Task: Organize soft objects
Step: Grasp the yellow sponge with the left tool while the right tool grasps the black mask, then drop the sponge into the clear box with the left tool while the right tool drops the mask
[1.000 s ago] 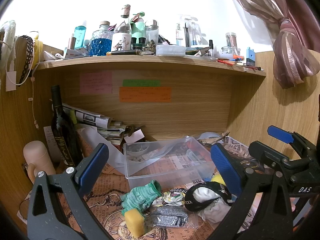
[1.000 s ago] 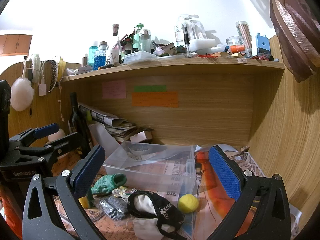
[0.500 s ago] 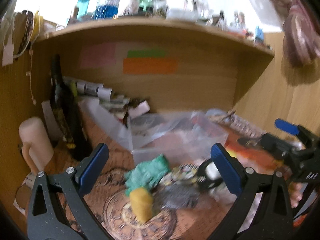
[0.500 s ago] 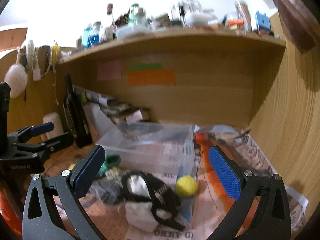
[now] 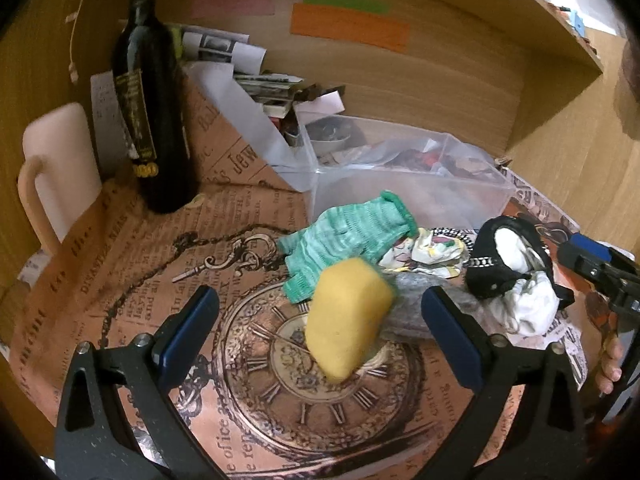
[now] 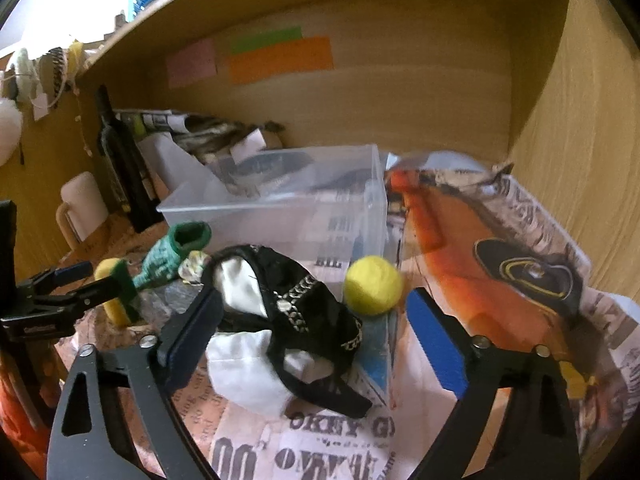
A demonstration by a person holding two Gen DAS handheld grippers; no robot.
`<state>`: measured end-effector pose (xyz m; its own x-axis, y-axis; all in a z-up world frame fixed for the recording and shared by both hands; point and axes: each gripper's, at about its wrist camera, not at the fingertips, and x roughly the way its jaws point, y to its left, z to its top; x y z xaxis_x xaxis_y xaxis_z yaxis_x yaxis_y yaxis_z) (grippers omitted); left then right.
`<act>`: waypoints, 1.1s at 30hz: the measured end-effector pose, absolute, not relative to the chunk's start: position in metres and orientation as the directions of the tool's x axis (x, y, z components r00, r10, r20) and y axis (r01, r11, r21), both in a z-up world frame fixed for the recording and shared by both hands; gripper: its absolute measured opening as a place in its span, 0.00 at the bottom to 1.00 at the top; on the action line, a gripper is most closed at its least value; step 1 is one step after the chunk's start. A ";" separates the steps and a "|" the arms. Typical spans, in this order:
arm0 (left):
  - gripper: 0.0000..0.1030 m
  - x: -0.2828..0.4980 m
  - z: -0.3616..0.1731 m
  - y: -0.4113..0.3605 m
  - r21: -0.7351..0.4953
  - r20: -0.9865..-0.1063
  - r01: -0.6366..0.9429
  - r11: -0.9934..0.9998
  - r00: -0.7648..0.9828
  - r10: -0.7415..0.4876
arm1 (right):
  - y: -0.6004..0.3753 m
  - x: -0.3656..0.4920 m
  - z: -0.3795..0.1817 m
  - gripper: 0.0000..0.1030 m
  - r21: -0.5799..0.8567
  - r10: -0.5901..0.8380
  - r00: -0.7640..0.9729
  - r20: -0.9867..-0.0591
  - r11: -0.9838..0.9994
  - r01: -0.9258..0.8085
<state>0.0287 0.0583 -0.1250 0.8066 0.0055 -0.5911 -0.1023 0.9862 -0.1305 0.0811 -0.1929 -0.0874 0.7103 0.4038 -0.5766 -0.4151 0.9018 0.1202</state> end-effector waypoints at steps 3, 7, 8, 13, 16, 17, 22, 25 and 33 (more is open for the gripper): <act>0.80 0.032 -0.127 0.060 -0.149 -0.597 -0.086 0.985 0.802 -0.020 | -0.191 0.092 -0.091 0.76 0.132 0.411 0.689 -0.597 0.897 -0.421; 0.60 0.037 -0.128 0.061 -0.178 -0.598 -0.054 0.983 0.799 -0.064 | -0.187 0.103 -0.098 0.62 0.157 0.440 0.642 -0.628 0.879 -0.449; 0.55 0.038 -0.128 0.060 -0.177 -0.602 -0.048 0.983 0.795 -0.070 | -0.186 0.105 -0.100 0.56 0.166 0.450 0.628 -0.635 0.873 -0.458; 0.35 0.039 -0.127 0.057 -0.176 -0.603 -0.021 0.984 0.792 -0.091 | -0.179 0.104 -0.105 0.34 0.151 0.458 0.609 -0.648 0.861 -0.486; 0.34 0.036 -0.121 0.056 -0.150 -0.584 -0.023 0.988 0.809 -0.070 | -0.181 0.102 -0.101 0.24 0.151 0.463 0.617 -0.636 0.860 -0.488; 0.34 0.034 -0.118 0.056 -0.143 -0.574 -0.023 0.989 0.816 -0.064 | -0.183 0.102 -0.099 0.21 0.152 0.464 0.623 -0.630 0.860 -0.486; 0.34 0.031 -0.099 0.058 -0.117 -0.527 -0.026 0.993 0.849 -0.040 | -0.190 0.100 -0.080 0.16 0.156 0.468 0.665 -0.581 0.867 -0.474; 0.34 0.033 -0.085 0.060 -0.110 -0.494 -0.029 0.993 0.869 -0.030 | -0.191 0.096 -0.068 0.16 0.139 0.463 0.701 -0.543 0.872 -0.469; 0.34 0.053 -0.052 0.065 -0.103 -0.436 -0.023 0.994 0.899 -0.024 | -0.195 0.100 -0.034 0.15 0.143 0.481 0.755 -0.445 0.871 -0.470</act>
